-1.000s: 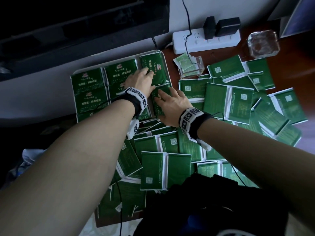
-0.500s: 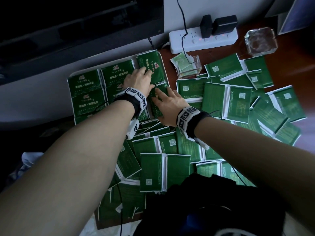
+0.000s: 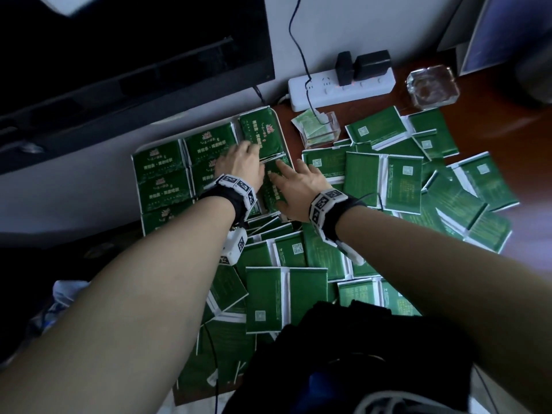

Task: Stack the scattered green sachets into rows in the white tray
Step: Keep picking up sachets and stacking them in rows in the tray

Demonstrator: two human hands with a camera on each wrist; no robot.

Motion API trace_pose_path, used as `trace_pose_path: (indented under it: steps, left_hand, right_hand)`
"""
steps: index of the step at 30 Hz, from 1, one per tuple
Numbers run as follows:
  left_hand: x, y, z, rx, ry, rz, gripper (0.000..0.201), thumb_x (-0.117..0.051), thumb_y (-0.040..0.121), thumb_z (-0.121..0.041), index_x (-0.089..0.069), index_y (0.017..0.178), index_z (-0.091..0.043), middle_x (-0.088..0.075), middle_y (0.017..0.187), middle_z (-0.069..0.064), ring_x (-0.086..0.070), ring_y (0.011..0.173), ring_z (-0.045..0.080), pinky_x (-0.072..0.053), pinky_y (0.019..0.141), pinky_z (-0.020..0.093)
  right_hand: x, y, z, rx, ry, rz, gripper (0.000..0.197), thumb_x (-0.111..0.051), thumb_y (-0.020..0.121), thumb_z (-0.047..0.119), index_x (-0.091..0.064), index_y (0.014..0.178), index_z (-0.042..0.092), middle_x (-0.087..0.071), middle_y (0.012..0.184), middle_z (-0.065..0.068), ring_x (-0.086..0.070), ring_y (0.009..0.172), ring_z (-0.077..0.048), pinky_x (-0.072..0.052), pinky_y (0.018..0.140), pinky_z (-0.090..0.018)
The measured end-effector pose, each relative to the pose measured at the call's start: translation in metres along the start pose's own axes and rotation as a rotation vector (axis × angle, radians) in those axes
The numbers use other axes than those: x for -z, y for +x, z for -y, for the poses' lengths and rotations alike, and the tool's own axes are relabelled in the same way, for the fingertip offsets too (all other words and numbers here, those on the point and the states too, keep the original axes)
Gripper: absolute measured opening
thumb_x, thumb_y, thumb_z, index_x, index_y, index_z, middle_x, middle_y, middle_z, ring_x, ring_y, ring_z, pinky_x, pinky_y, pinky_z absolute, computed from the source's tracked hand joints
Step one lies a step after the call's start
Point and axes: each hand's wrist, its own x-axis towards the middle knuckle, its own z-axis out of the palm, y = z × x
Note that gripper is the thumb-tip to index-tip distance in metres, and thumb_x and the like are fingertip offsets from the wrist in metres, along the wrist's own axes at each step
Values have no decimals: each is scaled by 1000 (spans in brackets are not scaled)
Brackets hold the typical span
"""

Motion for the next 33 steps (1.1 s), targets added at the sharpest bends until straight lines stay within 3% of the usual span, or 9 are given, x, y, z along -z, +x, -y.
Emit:
trace_pose_path:
  steps: [2, 4, 8, 15, 18, 21, 24, 28, 33]
  left_hand:
    - [11, -12, -7, -9, 25, 64, 36, -55, 96, -29, -55, 130, -16, -54, 133, 5, -54, 117, 28, -50, 89, 42]
    - [26, -25, -20, -32, 52, 137, 28, -57, 95, -27, -63, 120, -18, -61, 123, 6, -61, 106, 29, -53, 84, 40]
    - [52, -56, -62, -87, 49, 278, 25, -54, 94, -25, -71, 112, -20, -69, 114, 11, -67, 97, 32, -57, 85, 37]
    - [53, -130, -161, -199, 21, 277, 24, -54, 95, -23, -73, 110, -22, -68, 115, 10, -63, 105, 33, -51, 90, 35]
    - [38, -163, -201, -245, 19, 296, 25, -54, 95, -24, -72, 111, -23, -69, 115, 10, -65, 102, 32, -53, 83, 33]
    - [24, -187, -236, -297, 54, 298, 25, -54, 94, -22, -72, 111, -21, -69, 115, 10, -65, 102, 32, -55, 85, 35]
    - [23, -200, -268, -334, 66, 282, 26, -53, 94, -23, -71, 112, -21, -68, 115, 11, -65, 101, 33, -54, 83, 35]
    - [32, -194, -301, -339, 44, 253, 25, -54, 94, -22, -70, 113, -21, -68, 115, 11, -65, 101, 31, -52, 80, 32]
    - [27, -161, -340, -239, 21, 240, 24, -56, 94, -24, -68, 115, -23, -67, 115, 9, -65, 99, 31, -54, 80, 33]
  right_hand:
    - [9, -14, -3, -33, 62, -22, 56, -58, 91, 33, -42, 144, 21, -30, 157, -7, -34, 138, -37, -33, 112, -55]
    - [19, -33, -9, -85, 111, -37, 34, -55, 91, 22, -55, 125, 16, -54, 131, -8, -52, 118, -32, -46, 99, -47]
    - [31, -85, -33, -188, 180, -56, 14, -50, 92, 13, -61, 98, 9, -58, 95, -11, -58, 79, -30, -52, 70, -35]
    - [-1, -201, -79, -307, 105, -82, 14, -51, 90, 12, -63, 96, 9, -57, 88, -11, -58, 76, -30, -49, 65, -32]
    - [-33, -252, -101, -356, 89, -47, 13, -48, 87, 10, -61, 87, 10, -65, 90, -12, -62, 75, -30, -51, 63, -32]
    - [-60, -297, -125, -414, 64, 15, 16, -48, 88, 13, -63, 93, 11, -65, 94, -11, -65, 83, -31, -54, 65, -33]
    - [-76, -332, -154, -470, 24, 86, 13, -50, 90, 13, -62, 86, 10, -62, 86, -9, -63, 75, -28, -55, 64, -32]
    - [-76, -350, -198, -507, 14, 76, 16, -53, 87, 23, -66, 86, 14, -66, 85, -4, -66, 73, -23, -58, 62, -31]
    - [-64, -328, -262, -429, -21, 46, 18, -49, 90, 10, -67, 92, 10, -66, 88, -6, -66, 76, -25, -60, 66, -34]
